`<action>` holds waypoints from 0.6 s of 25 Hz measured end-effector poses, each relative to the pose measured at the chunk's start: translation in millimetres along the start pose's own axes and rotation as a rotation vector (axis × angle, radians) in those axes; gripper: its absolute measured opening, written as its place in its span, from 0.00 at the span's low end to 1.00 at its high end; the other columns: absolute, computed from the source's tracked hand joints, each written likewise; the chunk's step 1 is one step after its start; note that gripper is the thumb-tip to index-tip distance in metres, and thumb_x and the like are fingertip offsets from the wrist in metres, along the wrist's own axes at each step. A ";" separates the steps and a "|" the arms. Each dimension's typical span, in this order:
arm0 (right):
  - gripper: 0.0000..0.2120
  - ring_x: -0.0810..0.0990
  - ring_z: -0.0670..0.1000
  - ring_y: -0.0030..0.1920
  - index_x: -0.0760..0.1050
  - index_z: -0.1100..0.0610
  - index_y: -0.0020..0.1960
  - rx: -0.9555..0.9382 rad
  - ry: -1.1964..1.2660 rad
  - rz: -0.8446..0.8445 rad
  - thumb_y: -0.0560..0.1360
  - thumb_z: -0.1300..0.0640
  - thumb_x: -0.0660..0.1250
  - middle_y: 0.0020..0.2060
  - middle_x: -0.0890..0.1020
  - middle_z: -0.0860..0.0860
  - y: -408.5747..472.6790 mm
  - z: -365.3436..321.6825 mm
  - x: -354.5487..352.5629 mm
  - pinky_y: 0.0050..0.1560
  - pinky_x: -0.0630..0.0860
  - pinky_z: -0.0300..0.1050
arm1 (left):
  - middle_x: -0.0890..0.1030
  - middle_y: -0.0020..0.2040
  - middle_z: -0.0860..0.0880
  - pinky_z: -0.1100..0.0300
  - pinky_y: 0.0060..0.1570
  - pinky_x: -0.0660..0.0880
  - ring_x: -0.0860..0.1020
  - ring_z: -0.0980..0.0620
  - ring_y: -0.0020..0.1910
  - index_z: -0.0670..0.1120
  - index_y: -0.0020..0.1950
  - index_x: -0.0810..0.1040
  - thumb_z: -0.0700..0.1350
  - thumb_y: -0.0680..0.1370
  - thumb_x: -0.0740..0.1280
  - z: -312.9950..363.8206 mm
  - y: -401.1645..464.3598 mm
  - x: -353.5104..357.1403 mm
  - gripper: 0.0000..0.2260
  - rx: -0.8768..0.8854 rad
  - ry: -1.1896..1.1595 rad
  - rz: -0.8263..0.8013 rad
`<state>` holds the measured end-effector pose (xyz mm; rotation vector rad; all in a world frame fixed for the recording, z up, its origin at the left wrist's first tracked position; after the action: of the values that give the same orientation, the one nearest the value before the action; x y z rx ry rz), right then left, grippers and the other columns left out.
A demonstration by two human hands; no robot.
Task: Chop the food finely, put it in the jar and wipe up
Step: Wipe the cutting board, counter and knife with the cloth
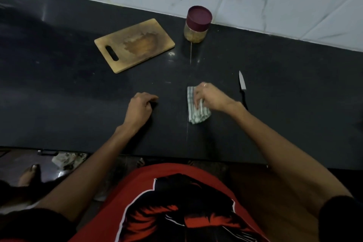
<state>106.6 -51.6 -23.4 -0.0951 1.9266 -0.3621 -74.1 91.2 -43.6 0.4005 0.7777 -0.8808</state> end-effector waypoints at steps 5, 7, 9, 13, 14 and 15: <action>0.22 0.73 0.57 0.59 0.78 0.53 0.61 0.315 0.032 0.055 0.73 0.69 0.59 0.55 0.78 0.55 31.8 16.7 -27.5 0.60 0.69 0.53 | 0.82 0.55 0.45 0.62 0.52 0.68 0.75 0.46 0.52 0.42 0.56 0.82 0.28 0.73 0.57 16.7 10.1 17.9 0.19 0.061 0.030 -0.065; 0.21 0.71 0.57 0.64 0.76 0.51 0.63 0.369 0.019 0.000 0.75 0.66 0.58 0.58 0.77 0.54 28.6 10.3 -9.5 0.62 0.66 0.55 | 0.82 0.55 0.45 0.60 0.52 0.69 0.75 0.46 0.51 0.42 0.56 0.82 0.29 0.73 0.57 24.0 11.5 25.4 0.19 0.093 0.037 -0.093; 0.22 0.69 0.56 0.66 0.75 0.49 0.64 0.396 0.008 -0.004 0.75 0.64 0.58 0.60 0.76 0.53 7.7 7.8 6.9 0.63 0.64 0.56 | 0.82 0.54 0.45 0.58 0.52 0.71 0.75 0.46 0.51 0.42 0.55 0.82 0.29 0.73 0.57 32.0 11.8 33.2 0.19 0.123 0.033 -0.112; 0.23 0.69 0.55 0.66 0.77 0.47 0.64 0.475 0.085 0.008 0.73 0.64 0.60 0.62 0.76 0.50 -48.2 10.0 29.0 0.61 0.63 0.54 | 0.82 0.53 0.45 0.57 0.52 0.72 0.76 0.45 0.50 0.42 0.54 0.82 0.29 0.72 0.58 51.2 9.1 52.7 0.19 0.202 0.034 -0.173; 0.23 0.70 0.55 0.65 0.78 0.47 0.63 0.501 0.109 0.012 0.73 0.63 0.60 0.62 0.76 0.50 -61.3 10.0 34.2 0.60 0.63 0.53 | 0.83 0.53 0.45 0.59 0.51 0.71 0.76 0.45 0.50 0.42 0.54 0.83 0.29 0.72 0.58 58.1 8.1 59.3 0.19 0.228 0.039 -0.197; 0.23 0.71 0.55 0.64 0.79 0.46 0.63 0.527 0.133 0.015 0.73 0.63 0.60 0.61 0.77 0.50 -73.8 8.9 39.6 0.59 0.63 0.52 | 0.83 0.52 0.46 0.61 0.50 0.70 0.76 0.46 0.49 0.42 0.53 0.83 0.29 0.72 0.58 64.9 6.8 65.7 0.18 0.255 0.045 -0.220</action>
<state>92.1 -132.9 -40.0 0.2959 1.8986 -0.8690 -14.3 20.7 -49.6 0.5680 0.7624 -1.1870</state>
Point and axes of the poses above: each hand's wrist, its own y-axis towards the middle knuckle, its own x-axis out of the palm, z = x × y, the point moved 5 cm from there along y, towards the middle knuckle
